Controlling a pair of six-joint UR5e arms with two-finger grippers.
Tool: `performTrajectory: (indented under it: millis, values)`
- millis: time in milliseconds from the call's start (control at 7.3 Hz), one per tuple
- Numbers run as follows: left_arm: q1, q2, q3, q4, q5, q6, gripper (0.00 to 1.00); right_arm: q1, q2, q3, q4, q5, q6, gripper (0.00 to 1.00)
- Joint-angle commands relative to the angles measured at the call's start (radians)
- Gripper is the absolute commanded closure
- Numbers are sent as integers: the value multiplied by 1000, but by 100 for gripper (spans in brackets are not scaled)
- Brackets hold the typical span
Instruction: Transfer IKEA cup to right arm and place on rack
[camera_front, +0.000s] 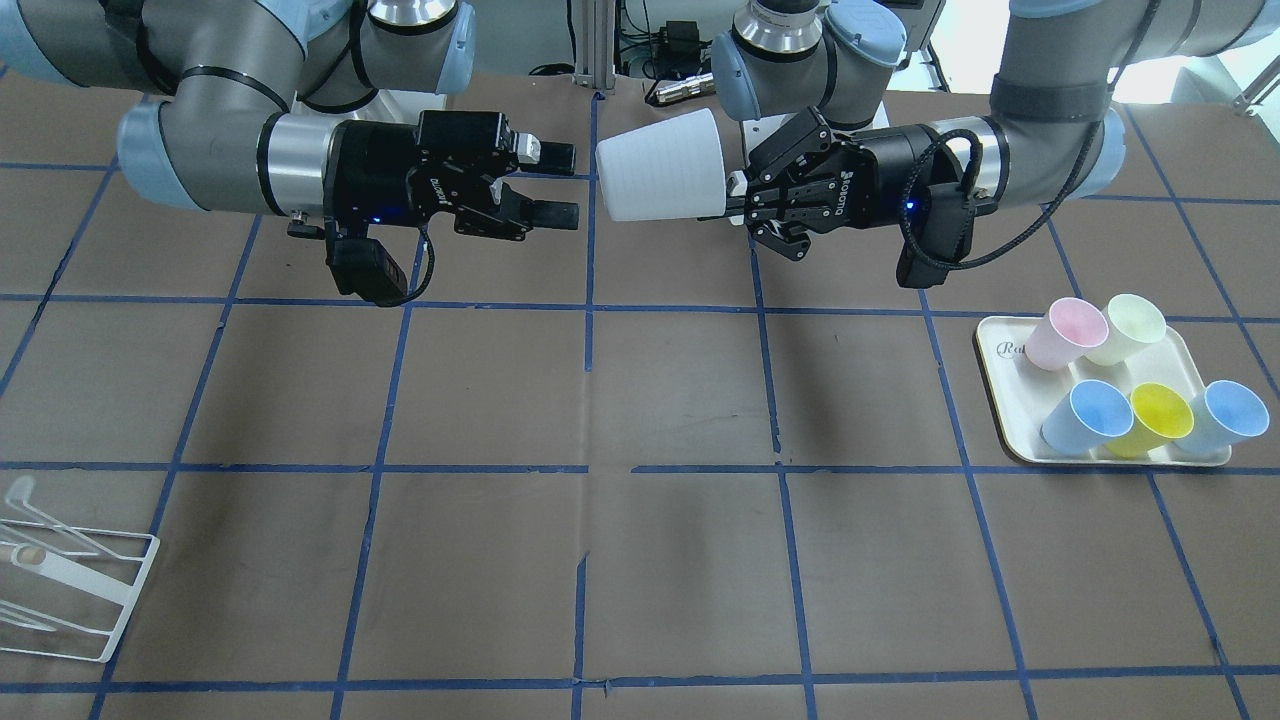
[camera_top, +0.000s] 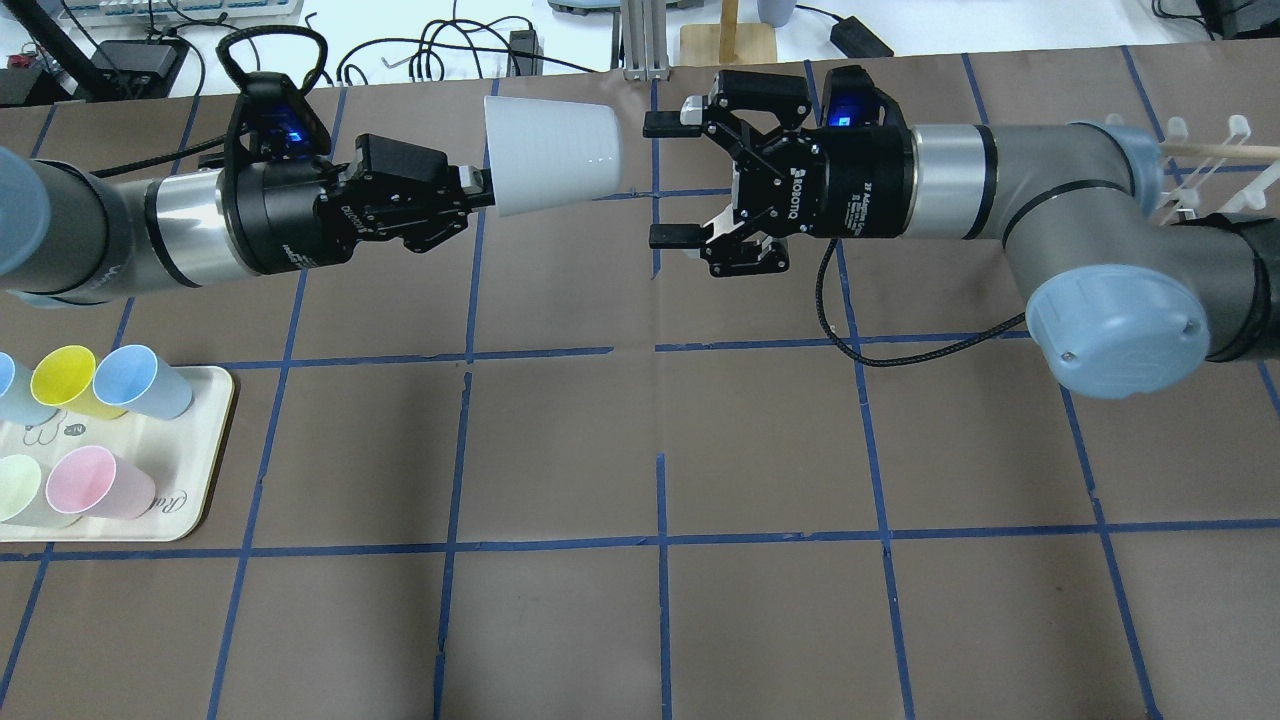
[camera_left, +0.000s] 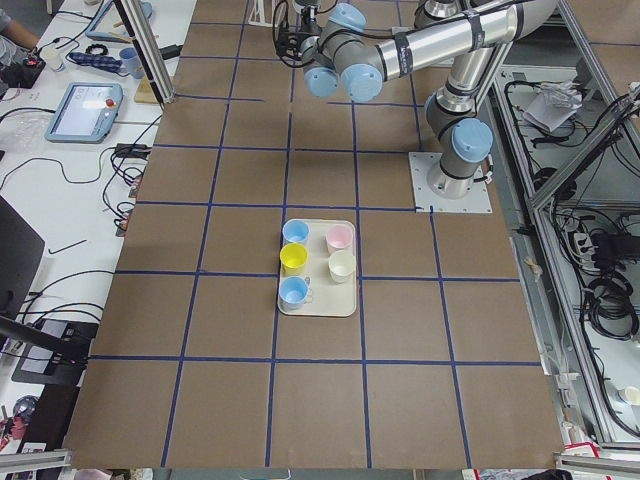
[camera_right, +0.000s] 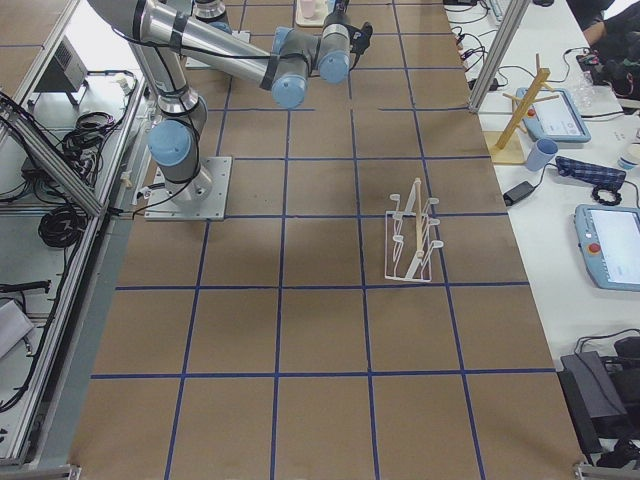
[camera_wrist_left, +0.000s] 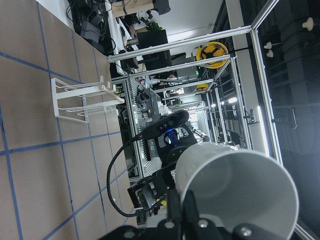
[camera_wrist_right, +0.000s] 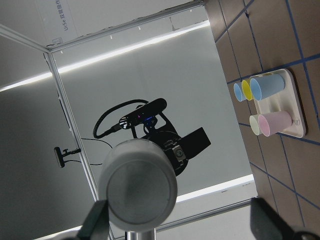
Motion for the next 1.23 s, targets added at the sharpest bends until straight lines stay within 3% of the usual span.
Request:
performTrajectory:
  millis: [0,685,1095]
  values:
    - [-19,23,-13,1,-45,-2,100,3,3,-32,-67,-2,123,0]
    - [-45,28,-15,13,-59,-11,100,32,0,-41,-92,-1,249,1]
    - [-47,31,-15,13,-58,-13,92,32,1,-41,-113,-1,274,43]
